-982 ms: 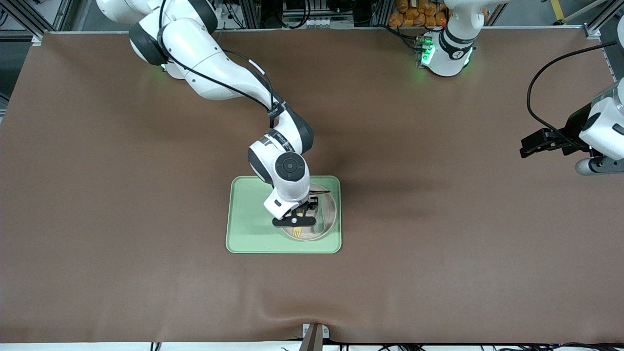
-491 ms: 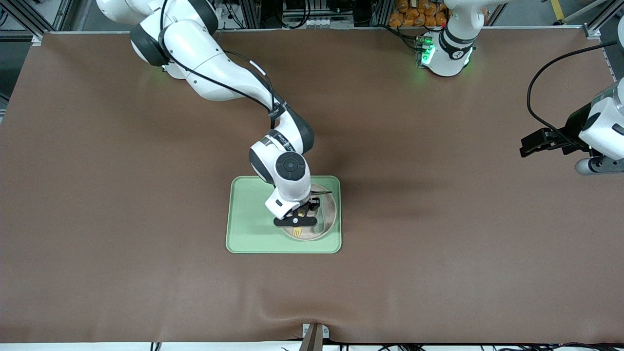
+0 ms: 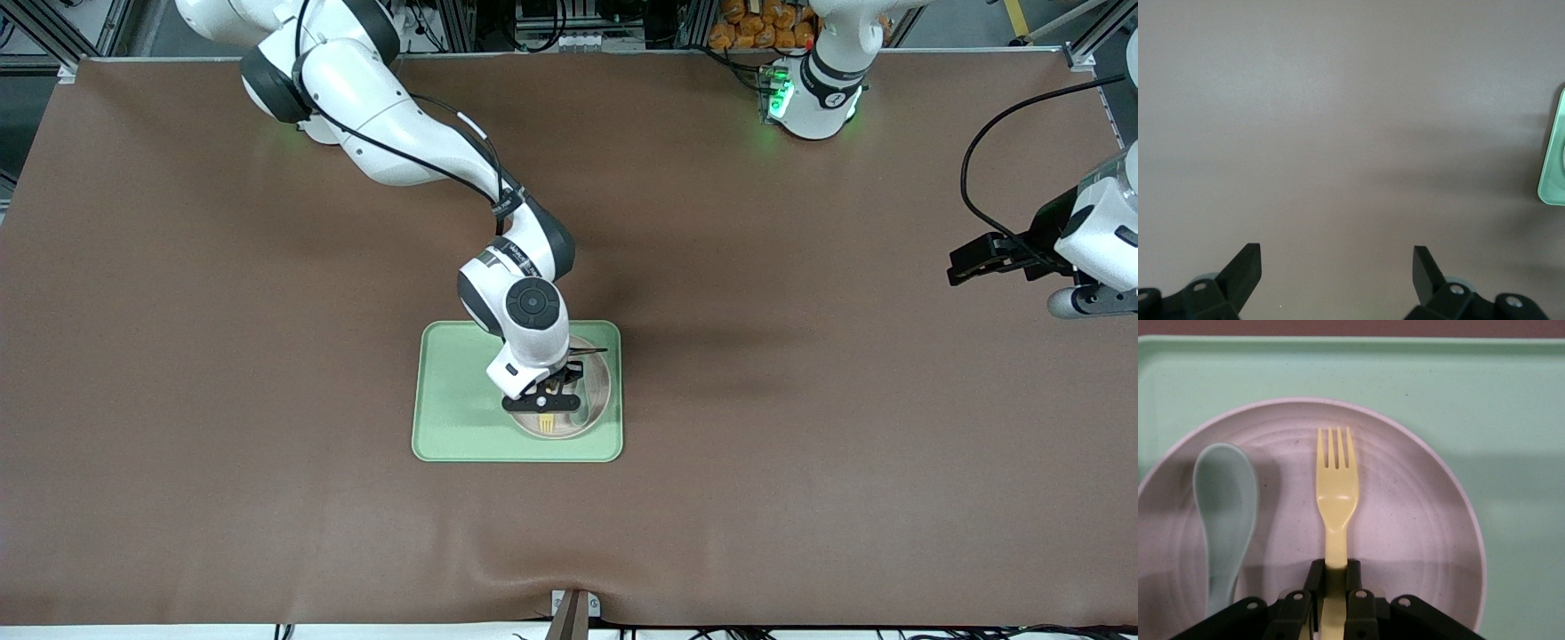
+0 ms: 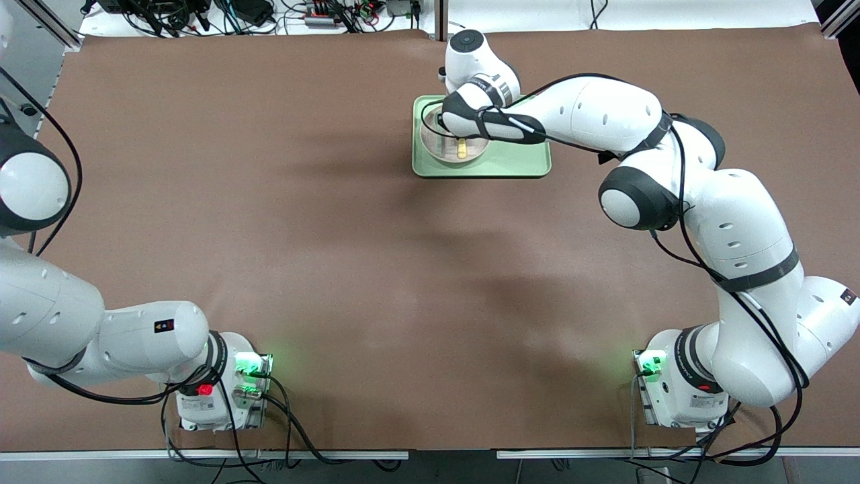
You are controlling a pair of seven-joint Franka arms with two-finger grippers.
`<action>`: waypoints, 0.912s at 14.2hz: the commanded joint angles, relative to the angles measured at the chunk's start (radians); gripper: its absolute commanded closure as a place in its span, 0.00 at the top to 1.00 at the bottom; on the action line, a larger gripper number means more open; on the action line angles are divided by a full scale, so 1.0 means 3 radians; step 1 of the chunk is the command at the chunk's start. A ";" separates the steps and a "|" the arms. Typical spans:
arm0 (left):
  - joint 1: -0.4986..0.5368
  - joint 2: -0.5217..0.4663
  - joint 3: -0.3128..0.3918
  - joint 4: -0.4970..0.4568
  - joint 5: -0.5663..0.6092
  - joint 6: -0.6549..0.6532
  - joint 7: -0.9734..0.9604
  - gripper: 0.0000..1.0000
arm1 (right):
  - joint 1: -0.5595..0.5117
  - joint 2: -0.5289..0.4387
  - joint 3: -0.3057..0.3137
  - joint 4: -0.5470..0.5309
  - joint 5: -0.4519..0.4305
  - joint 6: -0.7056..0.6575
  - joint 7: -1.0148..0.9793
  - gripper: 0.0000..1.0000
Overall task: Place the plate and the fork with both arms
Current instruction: 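Lift the fork with the right gripper and move it beside the plate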
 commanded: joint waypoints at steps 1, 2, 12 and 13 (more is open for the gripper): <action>0.0014 -0.0086 -0.0006 -0.0054 0.0025 -0.0039 0.0065 1.00 | -0.0038 0.0027 0.0055 0.0178 0.0206 -0.0180 0.0030 0.00; 0.0014 -0.0086 -0.0006 -0.0054 0.0025 -0.0039 0.0065 1.00 | -0.0038 0.0011 0.0050 0.0229 0.0272 -0.0236 0.0030 0.00; 0.0014 -0.0086 -0.0012 -0.0059 0.0025 -0.0039 0.0065 1.00 | -0.0549 -0.0249 0.0050 0.0230 0.0411 -0.0527 -0.0588 0.00; 0.0014 -0.0086 -0.0012 -0.0054 0.0025 -0.0039 0.0065 1.00 | -0.0580 -0.0300 0.0050 0.0138 0.0406 -0.0548 -0.0649 0.00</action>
